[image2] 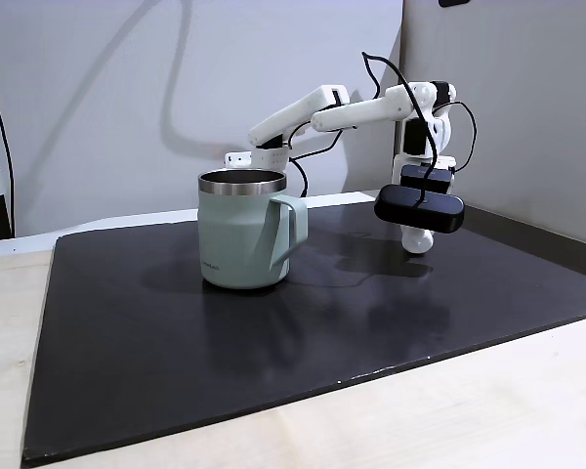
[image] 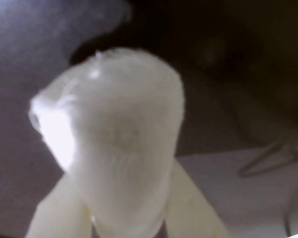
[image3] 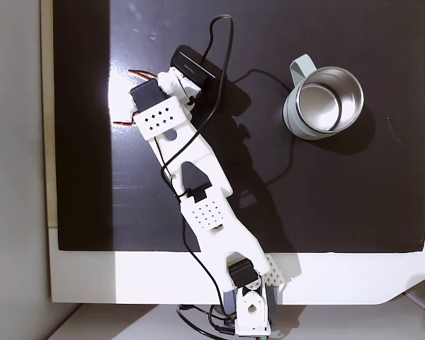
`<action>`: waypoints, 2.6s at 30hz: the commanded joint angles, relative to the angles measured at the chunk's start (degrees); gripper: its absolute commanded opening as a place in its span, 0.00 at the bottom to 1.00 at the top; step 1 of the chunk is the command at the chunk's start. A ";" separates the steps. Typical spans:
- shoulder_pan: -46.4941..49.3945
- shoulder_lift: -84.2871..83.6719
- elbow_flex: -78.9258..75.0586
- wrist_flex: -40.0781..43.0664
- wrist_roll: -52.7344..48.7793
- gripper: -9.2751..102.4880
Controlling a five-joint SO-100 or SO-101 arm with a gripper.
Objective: Grasp a gauze and put it in the cup.
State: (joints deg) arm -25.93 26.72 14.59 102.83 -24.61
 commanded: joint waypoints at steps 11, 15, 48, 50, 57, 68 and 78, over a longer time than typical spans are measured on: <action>1.85 19.25 2.46 0.44 2.55 0.09; 4.04 26.81 5.27 0.53 2.90 0.08; 49.48 45.00 9.84 0.26 13.71 0.08; 49.83 44.21 11.43 0.26 12.83 0.08; 49.39 46.05 18.98 0.26 11.16 0.08; 44.82 45.62 22.94 0.26 10.46 0.08; 43.07 46.67 26.10 0.26 10.46 0.08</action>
State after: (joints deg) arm 17.31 68.64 40.96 103.18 -13.80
